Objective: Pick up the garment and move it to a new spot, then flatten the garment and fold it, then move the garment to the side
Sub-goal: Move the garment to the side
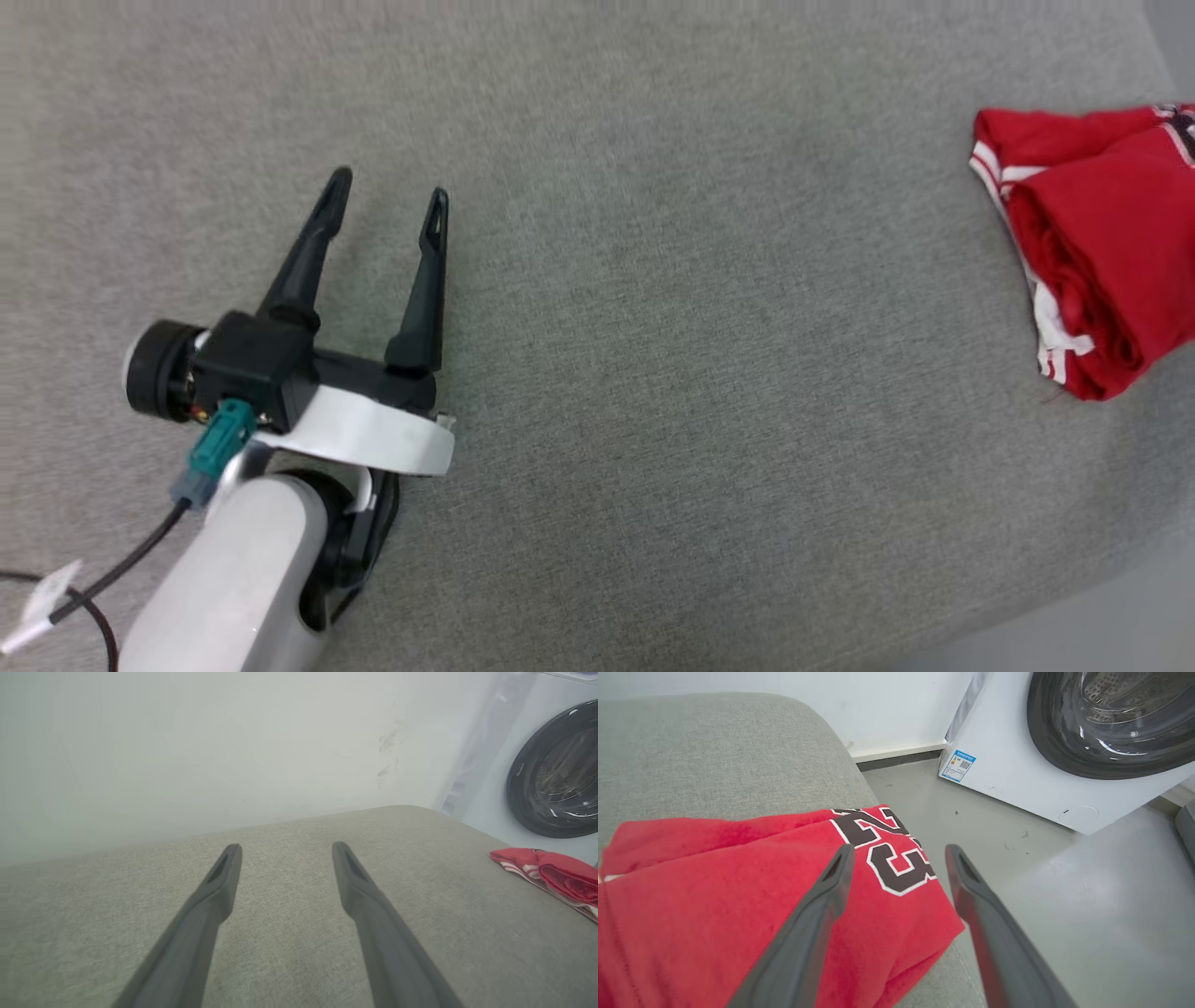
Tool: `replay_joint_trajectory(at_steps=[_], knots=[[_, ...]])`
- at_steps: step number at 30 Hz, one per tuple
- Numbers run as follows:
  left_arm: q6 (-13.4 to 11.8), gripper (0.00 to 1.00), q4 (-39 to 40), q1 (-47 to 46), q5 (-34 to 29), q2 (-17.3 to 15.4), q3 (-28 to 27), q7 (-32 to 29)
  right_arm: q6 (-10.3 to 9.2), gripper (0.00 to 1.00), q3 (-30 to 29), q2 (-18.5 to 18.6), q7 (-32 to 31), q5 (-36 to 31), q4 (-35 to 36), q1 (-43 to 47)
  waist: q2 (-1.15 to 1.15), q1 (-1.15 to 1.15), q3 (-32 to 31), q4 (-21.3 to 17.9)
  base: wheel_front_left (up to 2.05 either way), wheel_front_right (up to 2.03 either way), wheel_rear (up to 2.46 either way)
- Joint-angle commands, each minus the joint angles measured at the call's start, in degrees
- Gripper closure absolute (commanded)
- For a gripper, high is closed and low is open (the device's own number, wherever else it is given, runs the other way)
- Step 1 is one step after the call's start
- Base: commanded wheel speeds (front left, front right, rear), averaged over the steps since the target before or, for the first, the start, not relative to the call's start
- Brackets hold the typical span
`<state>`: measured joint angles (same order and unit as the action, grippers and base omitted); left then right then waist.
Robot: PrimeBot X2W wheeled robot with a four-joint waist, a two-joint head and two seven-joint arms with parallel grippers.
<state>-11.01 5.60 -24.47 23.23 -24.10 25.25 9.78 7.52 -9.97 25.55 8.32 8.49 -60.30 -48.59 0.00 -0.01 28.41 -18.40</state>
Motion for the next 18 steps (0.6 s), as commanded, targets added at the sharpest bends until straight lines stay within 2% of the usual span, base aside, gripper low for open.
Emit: replay_joint_trajectory(at_steps=[1,4,10,13,18], knots=[[0.1,0.00,-0.4,0.8,0.4,0.5,0.0,0.5,-0.06,0.00,-0.3,-0.4,1.0,0.4,-0.2,1.4,0.00,0.01,-2.4,0.5,0.00,0.00,0.00],[0.1,0.00,-2.6,3.1,1.7,1.5,0.0,1.9,-0.06,0.00,0.2,-1.4,3.4,1.2,0.8,3.8,0.00,0.01,-6.9,0.9,0.00,0.00,0.00],[-0.6,0.00,-5.7,8.4,4.1,3.8,-0.2,3.8,-0.06,0.00,2.7,-3.6,5.3,2.8,7.3,12.1,0.00,0.01,-15.6,2.8,0.00,0.00,0.00],[-1.0,0.00,-6.7,11.1,5.1,4.7,-0.5,4.2,-0.05,0.00,3.2,-5.3,4.8,4.9,12.6,17.2,0.00,0.01,-19.0,4.2,0.00,0.00,0.00],[-1.5,0.00,-8.1,14.9,6.3,5.5,-1.2,4.8,-0.05,0.00,4.7,-8.4,2.1,6.8,25.6,27.0,0.00,0.01,-23.1,6.8,0.00,0.00,0.00]])
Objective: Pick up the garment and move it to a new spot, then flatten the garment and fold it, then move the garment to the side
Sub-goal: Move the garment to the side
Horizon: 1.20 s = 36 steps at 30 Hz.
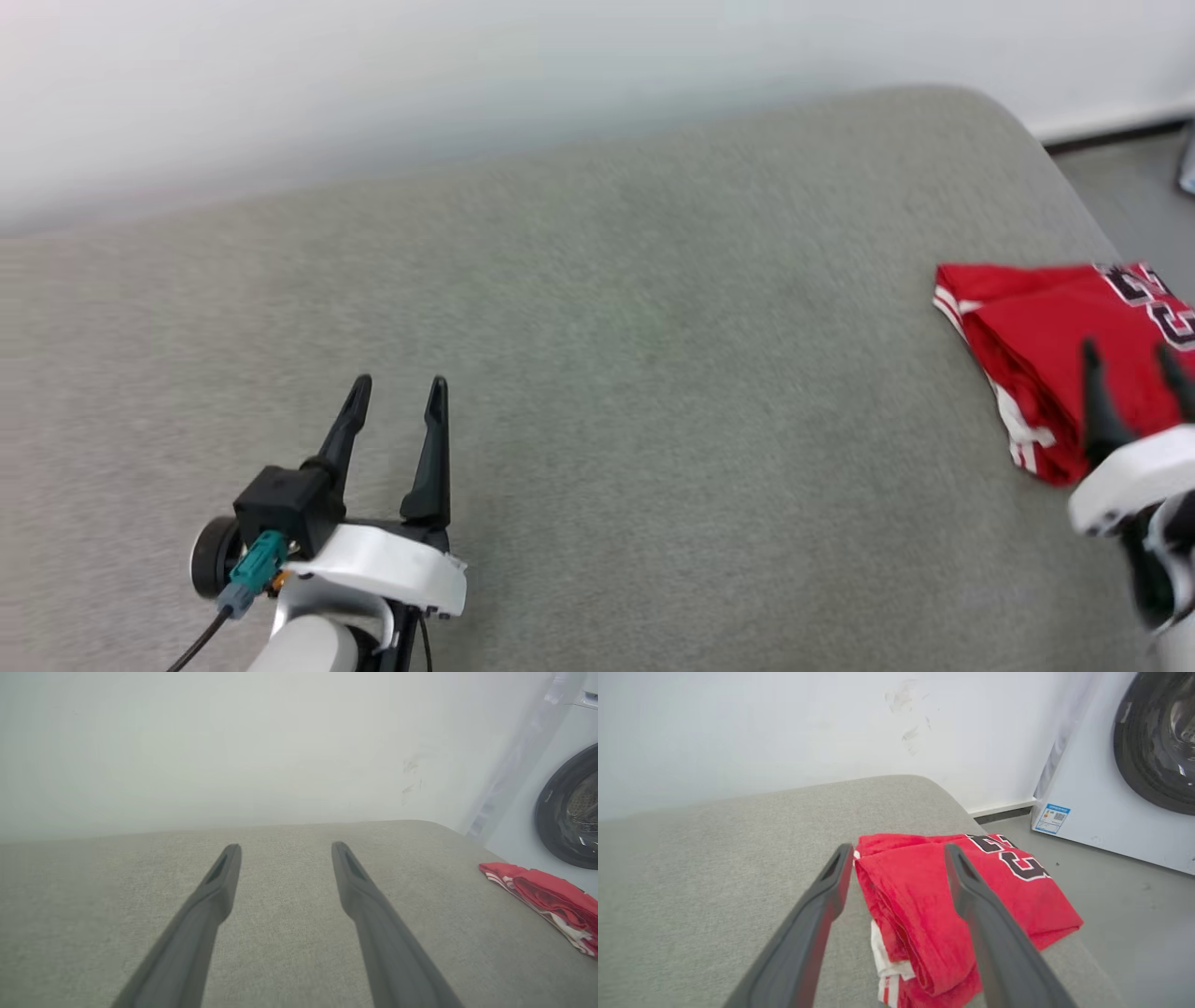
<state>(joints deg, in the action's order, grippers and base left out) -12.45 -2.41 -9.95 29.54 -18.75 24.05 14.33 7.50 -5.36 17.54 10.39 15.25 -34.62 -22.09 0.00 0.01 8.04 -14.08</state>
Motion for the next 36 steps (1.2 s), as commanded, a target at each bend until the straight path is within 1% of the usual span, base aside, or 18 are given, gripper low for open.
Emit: replay_joint_trajectory(at_steps=[1,5,9,14,17,22,27,32,36], knots=[[0.0,0.00,-0.3,1.0,0.5,0.4,-0.3,0.4,-0.03,0.00,0.4,-1.2,-0.9,0.5,3.0,2.5,0.00,-0.01,-3.3,3.2,0.00,0.00,0.00],[0.1,0.00,-1.0,2.6,1.4,1.0,-1.4,0.6,-0.02,0.00,0.3,-4.5,-4.5,1.4,14.0,9.9,0.00,-0.01,-5.6,6.4,0.00,0.00,0.00],[0.6,0.00,-2.2,3.5,0.9,0.7,-1.3,0.7,-0.02,0.00,0.9,-7.5,-7.4,-0.1,23.2,15.2,0.00,-0.01,-7.6,9.8,0.00,0.00,0.00],[0.1,0.00,-3.5,4.5,-0.2,-0.5,-1.1,0.7,-0.03,0.00,3.0,-10.0,-9.0,-3.1,32.6,20.3,0.00,-0.01,-9.2,12.8,0.00,0.00,0.00],[0.0,0.00,-4.3,5.3,-0.6,-1.4,-1.0,0.7,-0.03,0.00,3.2,-10.9,-9.9,-4.6,36.9,23.2,0.00,-0.01,-10.1,13.7,0.00,0.00,0.00],[0.1,0.00,-5.4,6.3,-0.3,-1.7,-0.8,0.6,-0.02,0.00,2.7,-12.5,-11.1,-6.3,42.0,28.4,0.00,-0.01,-11.7,14.2,0.00,0.00,0.00],[0.2,0.00,-6.6,7.2,-0.2,-1.7,-0.7,0.7,-0.02,0.00,2.4,-13.7,-12.3,-7.3,44.4,32.8,0.00,-0.01,-12.8,13.7,0.00,0.00,0.00],[0.2,0.00,-7.2,7.8,0.0,-1.6,-0.8,0.8,-0.02,0.00,2.6,-14.3,-12.9,-7.6,45.5,34.3,0.00,-0.01,-13.0,13.4,0.00,0.00,0.00],[0.2,0.00,-7.4,7.6,0.0,-1.4,-0.9,0.8,-0.02,0.00,2.8,-14.5,-13.0,-7.9,46.3,33.9,0.00,-0.01,-12.8,13.3,0.00,0.00,0.00]])
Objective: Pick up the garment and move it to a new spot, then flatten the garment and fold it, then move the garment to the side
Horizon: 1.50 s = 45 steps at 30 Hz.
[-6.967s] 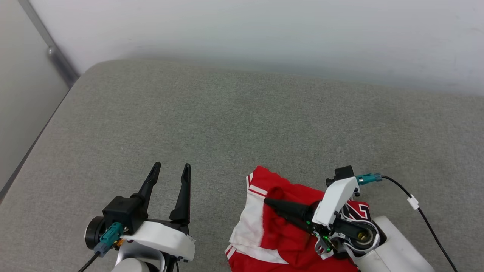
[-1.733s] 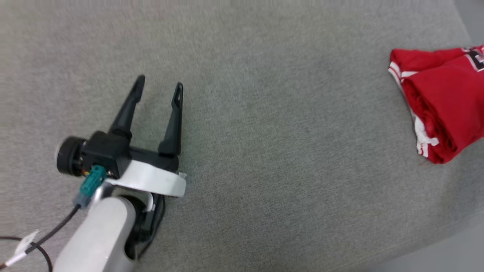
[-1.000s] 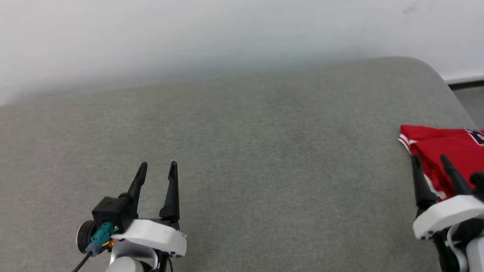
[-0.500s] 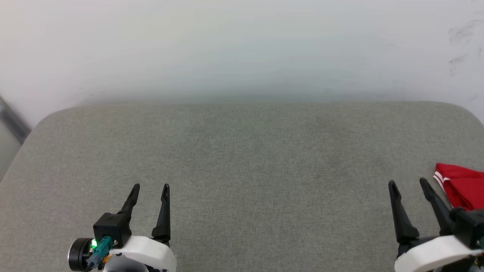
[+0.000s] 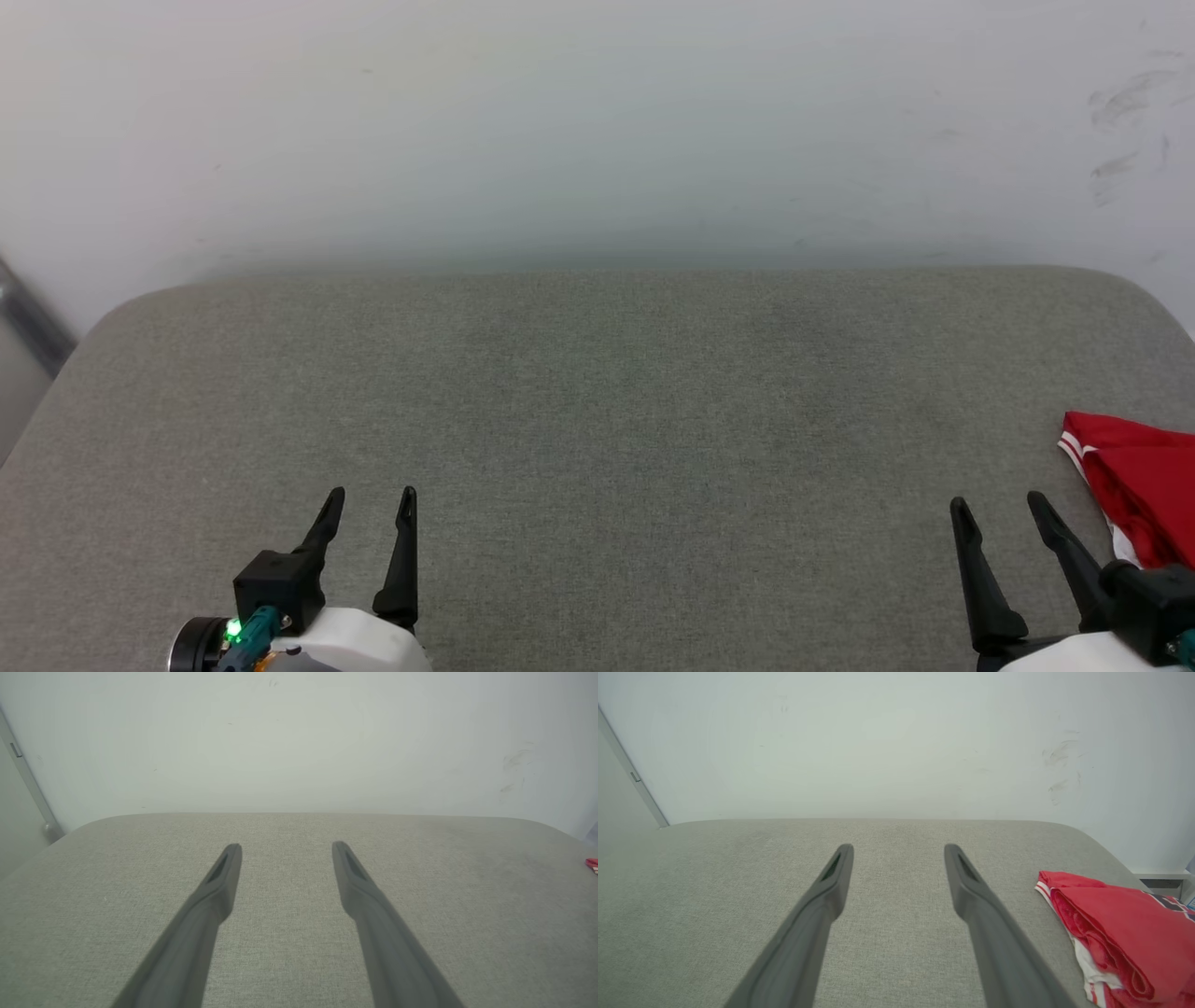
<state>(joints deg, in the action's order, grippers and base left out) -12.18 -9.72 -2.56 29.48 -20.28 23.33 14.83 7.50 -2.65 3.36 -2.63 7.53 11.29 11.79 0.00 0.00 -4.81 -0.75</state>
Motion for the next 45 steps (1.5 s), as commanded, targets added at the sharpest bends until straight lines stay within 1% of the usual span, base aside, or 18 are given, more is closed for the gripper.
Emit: replay_joint_trajectory(at_steps=[1,11,14,15,18,29,30,45], knots=[[0.0,0.00,-0.2,0.2,0.0,0.1,-0.2,0.3,-0.02,0.00,0.1,-0.4,0.0,-0.3,0.4,-0.1,0.00,0.00,0.1,0.0,0.00,0.00,0.00],[0.0,0.00,-0.3,-0.2,-0.5,0.4,-0.4,0.4,-0.02,0.00,0.1,-0.5,0.5,-0.6,0.4,-0.9,0.00,0.00,0.4,0.1,0.00,0.00,0.00],[0.4,0.00,-0.6,-0.4,-0.6,0.2,-0.1,0.3,-0.02,0.00,0.2,-0.6,0.7,-0.7,0.6,-0.8,0.00,0.00,0.4,0.2,0.00,0.00,0.00],[0.3,1.00,-0.6,0.0,-0.2,0.4,0.0,0.0,0.00,1.00,0.2,-0.3,0.4,-0.3,0.1,-0.1,0.00,0.00,0.4,0.1,0.00,0.00,0.00],[0.5,1.00,-1.7,0.8,0.6,1.3,0.2,-0.3,0.00,1.00,0.4,-0.3,0.4,0.6,-1.3,0.3,0.00,0.00,0.5,0.1,0.00,0.00,0.00],[3.4,1.00,-2.0,0.0,10.1,3.5,-4.1,-3.3,0.00,1.00,0.6,0.4,0.5,14.2,-4.8,-2.6,0.00,0.00,0.9,0.2,0.00,0.00,0.00],[3.4,1.00,-2.0,0.0,10.1,3.5,-4.1,-3.3,0.00,1.00,0.6,0.4,0.5,14.2,-4.8,-2.6,0.00,0.00,0.9,0.2,0.00,0.00,0.00],[6.8,1.00,-2.7,-1.0,21.1,6.2,-9.3,-6.8,0.00,1.00,0.7,1.0,0.4,29.5,-9.0,-5.9,0.00,0.00,1.4,0.3,0.00,0.00,0.00]])
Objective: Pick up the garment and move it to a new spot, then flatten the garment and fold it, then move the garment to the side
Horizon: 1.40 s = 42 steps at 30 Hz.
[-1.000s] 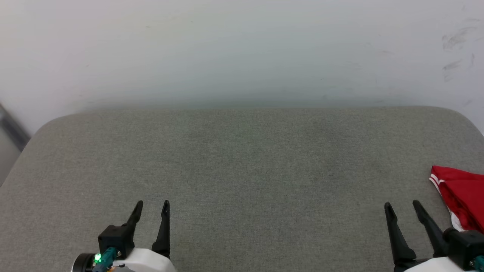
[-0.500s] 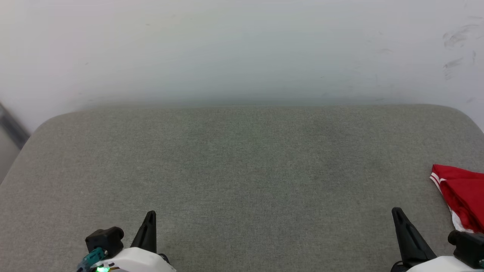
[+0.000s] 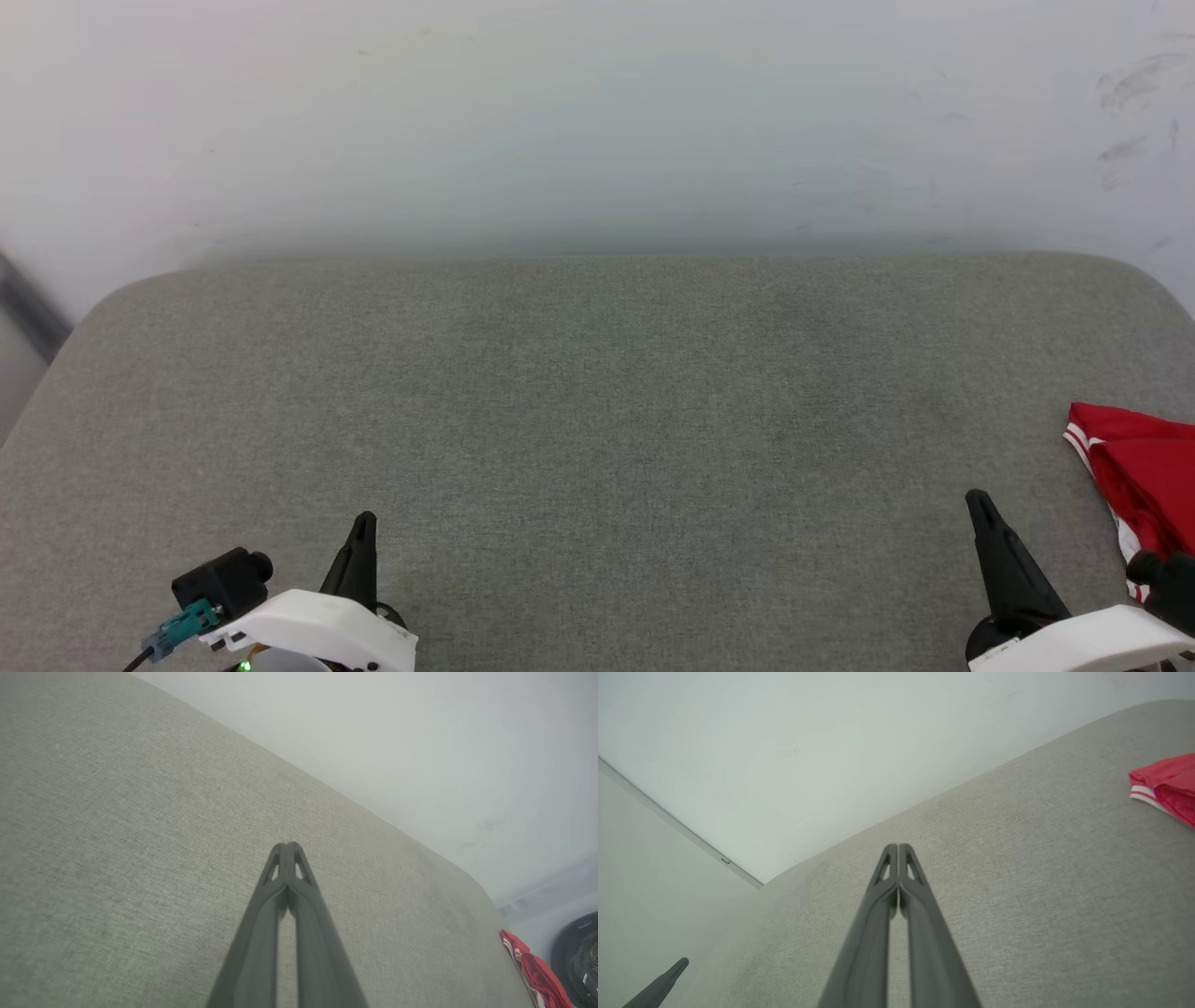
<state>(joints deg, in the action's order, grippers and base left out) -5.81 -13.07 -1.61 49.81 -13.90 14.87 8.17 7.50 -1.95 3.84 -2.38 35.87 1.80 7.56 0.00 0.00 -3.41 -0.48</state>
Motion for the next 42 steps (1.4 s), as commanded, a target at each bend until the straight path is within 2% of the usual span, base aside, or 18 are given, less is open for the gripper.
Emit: replay_joint_trajectory(at_steps=[1,20,42], knots=[[0.6,1.00,0.6,-2.0,1.4,0.0,-1.1,-0.4,0.00,1.00,0.0,0.5,0.1,2.1,0.3,-1.8,0.00,0.00,0.0,0.0,0.00,0.00,0.00],[4.1,1.00,0.3,-2.9,12.8,2.9,-6.5,-4.2,0.00,1.00,-0.4,0.9,-0.3,17.7,-4.0,-5.2,0.00,0.00,0.7,0.1,0.00,0.00,0.00],[7.5,1.00,-0.1,-3.6,23.5,5.7,-11.7,-7.8,0.00,1.00,-1.0,0.9,-1.0,32.2,-8.2,-8.4,0.00,0.00,1.5,0.2,0.00,0.00,0.00]])
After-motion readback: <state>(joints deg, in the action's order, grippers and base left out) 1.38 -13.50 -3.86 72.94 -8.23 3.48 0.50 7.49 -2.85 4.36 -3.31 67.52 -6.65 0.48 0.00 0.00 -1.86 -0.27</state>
